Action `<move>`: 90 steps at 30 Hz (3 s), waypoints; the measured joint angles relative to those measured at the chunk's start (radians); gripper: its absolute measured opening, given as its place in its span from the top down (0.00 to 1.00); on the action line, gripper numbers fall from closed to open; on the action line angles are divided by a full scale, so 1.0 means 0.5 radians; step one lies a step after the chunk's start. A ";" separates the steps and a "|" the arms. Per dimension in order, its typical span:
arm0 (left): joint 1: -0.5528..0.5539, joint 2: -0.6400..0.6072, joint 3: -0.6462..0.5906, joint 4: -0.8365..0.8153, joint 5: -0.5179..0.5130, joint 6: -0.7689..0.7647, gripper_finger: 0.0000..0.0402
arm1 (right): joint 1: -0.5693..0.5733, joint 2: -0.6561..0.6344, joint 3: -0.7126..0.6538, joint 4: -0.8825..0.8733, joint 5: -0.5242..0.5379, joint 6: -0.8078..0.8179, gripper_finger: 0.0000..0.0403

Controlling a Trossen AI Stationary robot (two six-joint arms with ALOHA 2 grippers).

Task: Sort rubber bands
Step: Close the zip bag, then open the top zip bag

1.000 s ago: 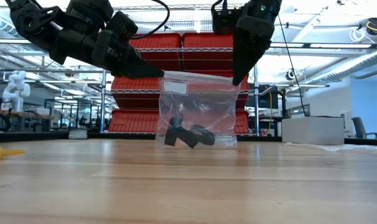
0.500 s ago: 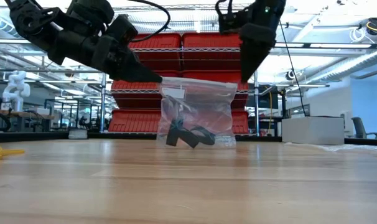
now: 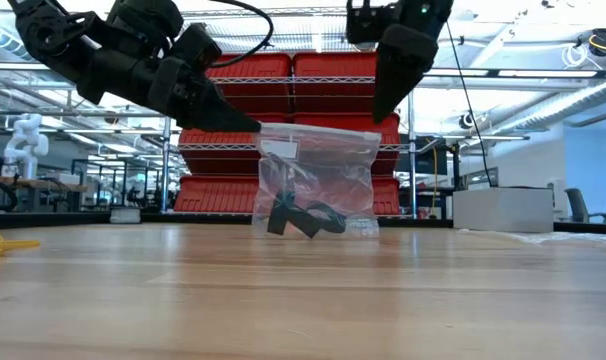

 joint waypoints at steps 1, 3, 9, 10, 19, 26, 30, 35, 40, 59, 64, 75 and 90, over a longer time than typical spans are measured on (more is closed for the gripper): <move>0.000 0.000 0.000 0.001 0.000 0.000 1.00 | -0.004 0.003 0.000 0.018 -0.026 -0.007 0.71; 0.000 0.000 0.000 0.002 0.000 0.000 1.00 | -0.009 0.014 0.000 0.075 -0.083 -0.035 0.71; -0.001 -0.016 0.000 0.035 -0.098 -0.021 0.96 | -0.009 0.012 0.000 0.105 -0.108 -0.047 0.71; -0.001 -0.018 0.000 0.059 -0.157 -0.034 0.94 | -0.008 0.009 0.000 0.104 -0.105 -0.042 0.71; -0.001 -0.041 0.002 0.079 -0.381 -0.072 0.73 | -0.007 0.005 0.000 0.105 -0.105 -0.016 0.71; -0.001 -0.097 0.002 0.053 -0.464 -0.073 0.59 | -0.036 0.005 -0.010 0.023 -0.112 0.144 0.71; -0.005 -0.196 0.002 -0.140 -0.464 -0.072 0.57 | -0.045 0.004 -0.117 -0.223 -0.101 0.489 0.71; -0.005 -0.254 0.002 -0.223 -0.464 -0.072 0.57 | -0.050 0.005 -0.445 -0.207 -0.033 1.119 0.71; -0.005 -0.254 0.002 -0.238 -0.462 -0.072 0.57 | -0.060 0.006 -0.760 -0.212 0.204 1.652 0.67; -0.005 -0.253 0.002 -0.240 -0.456 -0.072 0.57 | -0.093 0.005 -1.116 0.163 0.269 2.001 0.76; -0.005 -0.253 0.002 -0.244 -0.456 -0.072 0.57 | -0.089 0.005 -1.102 0.192 0.268 1.949 0.72; -0.005 -0.253 0.002 -0.246 -0.469 -0.071 0.57 | -0.083 0.005 -1.099 0.058 0.422 1.934 0.80; -0.005 -0.253 0.002 -0.246 -0.478 -0.070 0.57 | -0.076 0.005 -1.054 0.147 0.312 1.981 0.78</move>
